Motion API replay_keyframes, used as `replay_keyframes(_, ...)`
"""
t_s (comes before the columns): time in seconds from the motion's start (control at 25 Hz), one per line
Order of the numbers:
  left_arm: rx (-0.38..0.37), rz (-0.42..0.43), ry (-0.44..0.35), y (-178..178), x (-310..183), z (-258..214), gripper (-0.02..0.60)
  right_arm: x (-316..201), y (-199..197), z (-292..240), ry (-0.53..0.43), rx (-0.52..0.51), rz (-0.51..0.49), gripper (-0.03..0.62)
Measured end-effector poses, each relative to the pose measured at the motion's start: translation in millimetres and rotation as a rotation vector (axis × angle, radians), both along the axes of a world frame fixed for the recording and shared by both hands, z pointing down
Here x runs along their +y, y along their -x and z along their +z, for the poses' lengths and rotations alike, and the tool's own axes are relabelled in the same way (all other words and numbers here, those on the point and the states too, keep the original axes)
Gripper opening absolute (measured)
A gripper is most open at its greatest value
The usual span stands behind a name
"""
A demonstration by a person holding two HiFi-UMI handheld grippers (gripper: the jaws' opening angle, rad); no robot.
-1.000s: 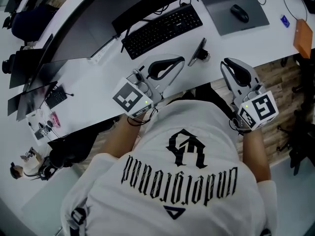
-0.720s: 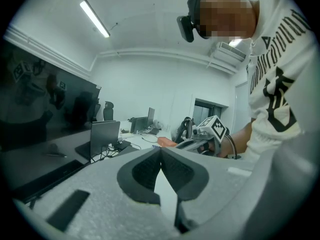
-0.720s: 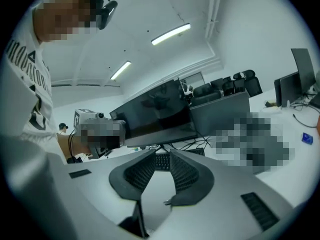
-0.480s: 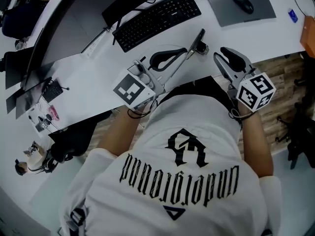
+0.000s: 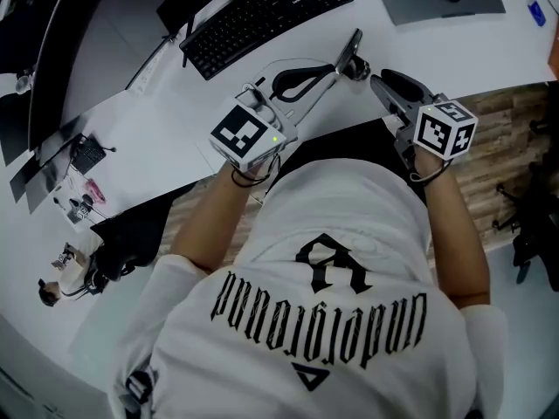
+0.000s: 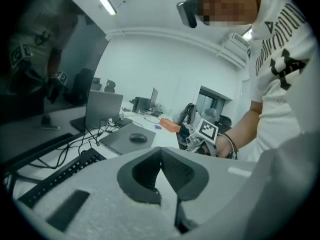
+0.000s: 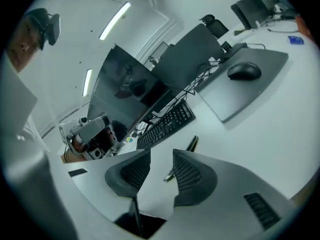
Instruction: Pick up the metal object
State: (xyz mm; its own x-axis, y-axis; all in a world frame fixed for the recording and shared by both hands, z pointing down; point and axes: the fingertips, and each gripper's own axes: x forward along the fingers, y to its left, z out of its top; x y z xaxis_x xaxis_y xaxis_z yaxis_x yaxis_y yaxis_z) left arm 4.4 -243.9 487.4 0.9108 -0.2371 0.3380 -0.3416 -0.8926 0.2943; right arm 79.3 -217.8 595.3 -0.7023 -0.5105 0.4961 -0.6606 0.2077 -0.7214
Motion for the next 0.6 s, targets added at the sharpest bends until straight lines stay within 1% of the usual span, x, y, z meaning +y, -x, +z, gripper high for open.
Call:
replay_keyframes(0.08, -0.015, 0.006, 0.032, -2.2, 0.9, 16.4, 0.015, 2.2, 1.6, 14.7, 0.050, -0.025, 0.023, 0.121)
replay_keyframes(0.2, -0.031, 0.008, 0.059, -4.1, -3.2, 38.4, 0.015, -3.0, 5.7, 36.4, 0.102, -0.051, 0.046, 0.123)
replay_keyframes(0.36, -0.065, 0.016, 0.104, -5.4, -1.1, 61.4, 0.015, -2.8, 8.7, 66.4, 0.195, -0.059, 0.087, 0.123)
replay_keyframes(0.6, -0.056, 0.011, 0.135, -6.5, 1.6, 75.0, 0.015, -4.6, 22.3, 88.9, 0.289, -0.096, 0.130, 0.123)
